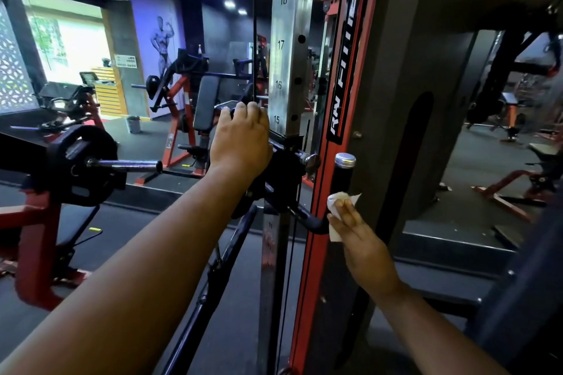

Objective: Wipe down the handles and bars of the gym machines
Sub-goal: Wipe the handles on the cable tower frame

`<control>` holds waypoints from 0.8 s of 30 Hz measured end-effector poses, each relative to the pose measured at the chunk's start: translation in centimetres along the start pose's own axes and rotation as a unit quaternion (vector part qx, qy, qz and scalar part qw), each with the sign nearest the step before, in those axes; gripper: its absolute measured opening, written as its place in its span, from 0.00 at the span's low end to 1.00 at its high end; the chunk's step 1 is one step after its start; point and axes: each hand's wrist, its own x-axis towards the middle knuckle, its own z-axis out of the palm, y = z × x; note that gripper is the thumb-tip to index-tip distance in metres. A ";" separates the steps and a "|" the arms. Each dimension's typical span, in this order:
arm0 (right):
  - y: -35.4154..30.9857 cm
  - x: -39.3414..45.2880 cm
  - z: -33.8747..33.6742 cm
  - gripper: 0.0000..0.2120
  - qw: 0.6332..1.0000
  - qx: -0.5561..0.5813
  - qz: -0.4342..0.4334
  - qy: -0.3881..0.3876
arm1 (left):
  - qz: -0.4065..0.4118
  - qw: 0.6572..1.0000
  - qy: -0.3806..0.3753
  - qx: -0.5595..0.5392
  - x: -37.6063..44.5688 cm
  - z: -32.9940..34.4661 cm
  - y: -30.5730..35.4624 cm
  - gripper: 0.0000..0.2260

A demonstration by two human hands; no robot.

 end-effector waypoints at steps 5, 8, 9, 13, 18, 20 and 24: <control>0.0 5.9 -1.9 0.22 0.997 -0.068 -0.018 0.015 | -0.001 1.000 -0.003 -0.002 0.1 0.0 0.0 0.32; 0.3 4.8 0.0 0.24 0.978 -0.192 -0.063 -0.056 | 0.003 1.000 -0.002 0.000 0.0 0.1 0.1 0.33; 0.3 3.3 0.8 0.25 0.968 -0.221 -0.085 -0.089 | 0.004 1.000 0.000 0.001 0.0 0.2 0.1 0.33; -2.0 0.5 2.1 0.26 0.946 -0.248 -0.099 -0.183 | 0.008 1.000 0.003 0.001 -0.1 0.4 0.1 0.32; -3.8 7.3 4.5 0.23 0.955 -0.234 -0.049 -0.177 | 0.011 1.000 0.008 -0.004 -0.1 0.7 -0.2 0.33; -3.8 9.9 5.4 0.23 0.933 -0.246 -0.017 -0.261 | 0.013 1.000 0.009 -0.007 -0.1 0.8 -0.4 0.33; -5.3 10.4 7.3 0.19 0.897 -0.214 0.093 -0.377 | 0.016 1.000 0.011 -0.008 0.0 0.9 -0.5 0.32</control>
